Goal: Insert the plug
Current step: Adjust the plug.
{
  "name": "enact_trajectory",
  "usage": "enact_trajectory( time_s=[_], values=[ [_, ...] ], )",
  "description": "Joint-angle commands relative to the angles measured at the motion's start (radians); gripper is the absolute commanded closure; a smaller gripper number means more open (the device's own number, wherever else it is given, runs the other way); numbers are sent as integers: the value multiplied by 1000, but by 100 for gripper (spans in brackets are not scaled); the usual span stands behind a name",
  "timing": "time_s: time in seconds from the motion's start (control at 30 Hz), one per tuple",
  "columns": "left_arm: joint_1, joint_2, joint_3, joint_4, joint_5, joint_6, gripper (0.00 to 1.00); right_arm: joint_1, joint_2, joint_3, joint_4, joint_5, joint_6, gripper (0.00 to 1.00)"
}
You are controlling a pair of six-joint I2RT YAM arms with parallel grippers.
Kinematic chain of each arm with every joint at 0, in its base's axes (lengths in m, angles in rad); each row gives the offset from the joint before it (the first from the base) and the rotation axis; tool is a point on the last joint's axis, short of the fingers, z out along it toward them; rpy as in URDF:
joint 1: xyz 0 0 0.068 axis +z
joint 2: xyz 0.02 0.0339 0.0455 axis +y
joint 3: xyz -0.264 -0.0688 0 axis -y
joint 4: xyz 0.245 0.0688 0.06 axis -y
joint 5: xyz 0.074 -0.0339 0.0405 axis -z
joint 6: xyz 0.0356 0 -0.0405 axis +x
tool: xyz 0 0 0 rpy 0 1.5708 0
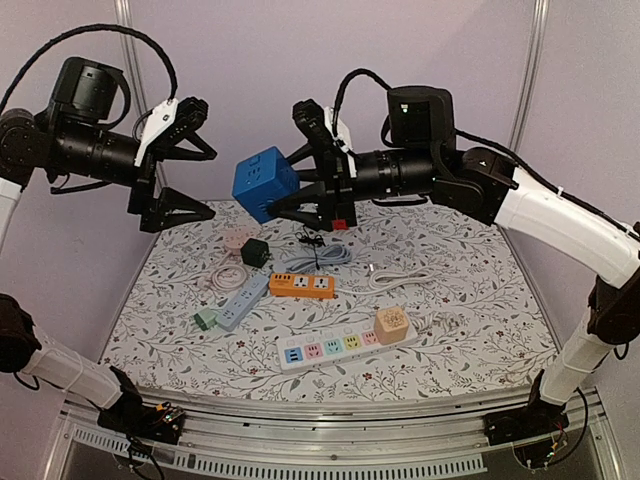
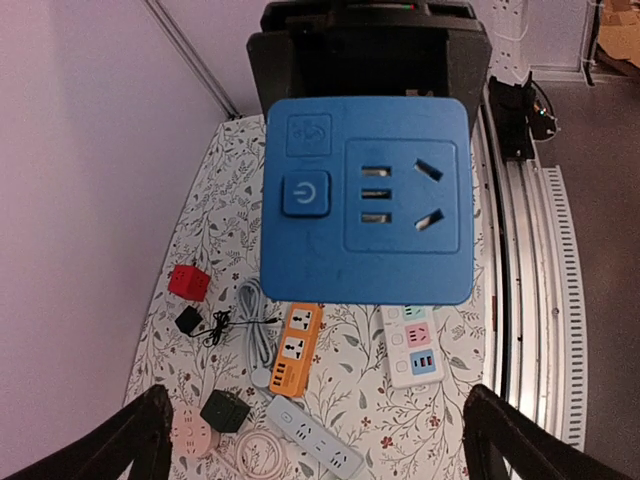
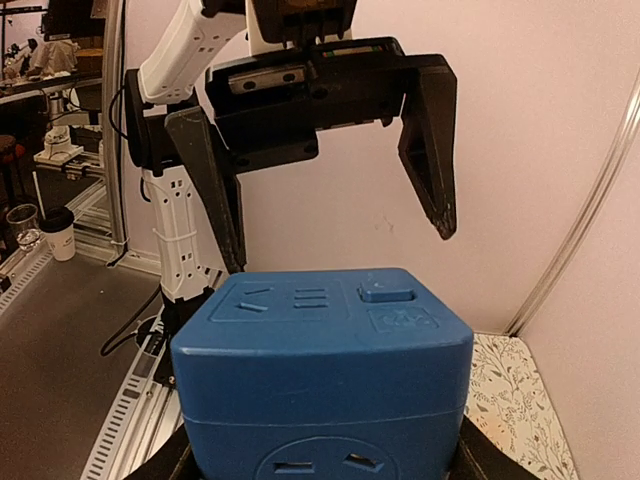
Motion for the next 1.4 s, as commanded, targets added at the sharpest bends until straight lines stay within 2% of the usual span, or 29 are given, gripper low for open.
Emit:
enact_trajectory(
  time_s=[0.0, 0.2, 0.4, 0.5, 0.77, 0.83, 0.93, 0.97, 1.0, 1.07, 1.13, 1.17, 1.23, 1.37],
  values=[
    [-32, 27, 16, -64, 125, -21, 1, 31, 14, 12, 143, -20, -15, 100],
    [-60, 5, -53, 4, 135, -8, 3, 61, 42, 37, 157, 13, -4, 100],
    [-101, -56, -120, 145, 129, -29, 6, 66, 56, 47, 160, 30, -7, 100],
    [-118, -71, -164, 202, 94, -58, 13, 69, 61, 52, 164, 24, -6, 100],
    [-135, -69, -181, 207, 110, -73, 46, 70, 64, 51, 161, 21, -3, 100],
    [-140, -66, -176, 212, 117, -78, 63, 70, 63, 49, 159, 20, 0, 100],
    [-144, -66, -171, 216, 108, -88, 99, 69, 64, 46, 156, 25, 4, 100],
    [-145, -67, -172, 220, 91, -95, 100, 70, 64, 47, 152, 34, 9, 96],
    [-145, -70, -176, 225, 67, -102, 100, 69, 63, 47, 146, 56, 14, 80],
    [-145, -76, -188, 239, -4, -113, 100, 70, 56, 46, 122, 126, 34, 34],
    [-145, -83, -208, 251, -98, -117, 100, 69, 42, 41, 76, 224, 57, 6],
    [-145, -86, -219, 256, -143, -118, 100, 69, 27, 35, 51, 270, 60, 2],
    [-145, -89, -243, 272, -222, -128, 100, 70, 3, 4, 13, 358, 54, 1],
    [-145, -77, -261, 326, -327, -260, 100, 87, -41, -80, 68, 542, 91, 1]
  ],
)
